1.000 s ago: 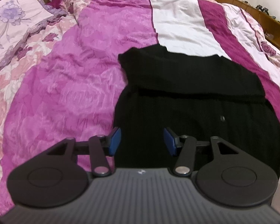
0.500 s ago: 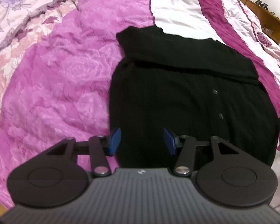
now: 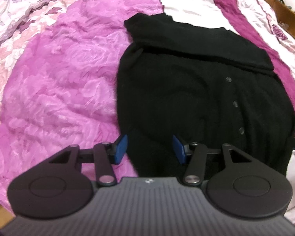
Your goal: Fold small clothes
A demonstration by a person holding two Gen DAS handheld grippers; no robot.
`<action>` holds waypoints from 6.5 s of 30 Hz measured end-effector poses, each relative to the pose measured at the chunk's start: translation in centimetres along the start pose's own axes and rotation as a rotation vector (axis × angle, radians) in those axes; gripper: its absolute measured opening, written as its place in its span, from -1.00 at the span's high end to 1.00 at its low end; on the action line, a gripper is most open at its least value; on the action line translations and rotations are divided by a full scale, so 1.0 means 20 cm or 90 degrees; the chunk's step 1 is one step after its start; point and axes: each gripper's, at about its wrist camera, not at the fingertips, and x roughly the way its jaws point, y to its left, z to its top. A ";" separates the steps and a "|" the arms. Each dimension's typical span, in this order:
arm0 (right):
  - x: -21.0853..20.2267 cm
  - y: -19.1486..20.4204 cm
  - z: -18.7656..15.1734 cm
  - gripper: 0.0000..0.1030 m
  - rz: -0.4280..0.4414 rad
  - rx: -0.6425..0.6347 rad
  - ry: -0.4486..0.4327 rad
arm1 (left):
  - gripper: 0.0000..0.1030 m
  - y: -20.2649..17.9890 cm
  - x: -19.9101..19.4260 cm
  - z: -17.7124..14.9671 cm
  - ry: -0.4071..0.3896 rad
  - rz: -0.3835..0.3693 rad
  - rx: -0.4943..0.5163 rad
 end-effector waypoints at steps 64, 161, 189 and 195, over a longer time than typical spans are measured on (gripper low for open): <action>-0.01 -0.05 0.42 0.87 0.205 0.112 -0.192 | 0.81 -0.09 0.03 0.43 -0.184 -0.142 -0.031; 0.24 0.32 0.55 -0.38 0.119 -0.010 -0.146 | -0.08 -0.13 0.20 0.38 -0.042 -0.175 -0.112; 0.46 0.37 0.50 0.93 0.060 -0.151 -0.147 | 0.72 -0.10 0.38 0.43 -0.047 -0.180 -0.162; 0.30 0.30 0.53 0.96 0.109 -0.084 -0.214 | 0.75 -0.09 0.25 0.46 -0.098 -0.193 -0.143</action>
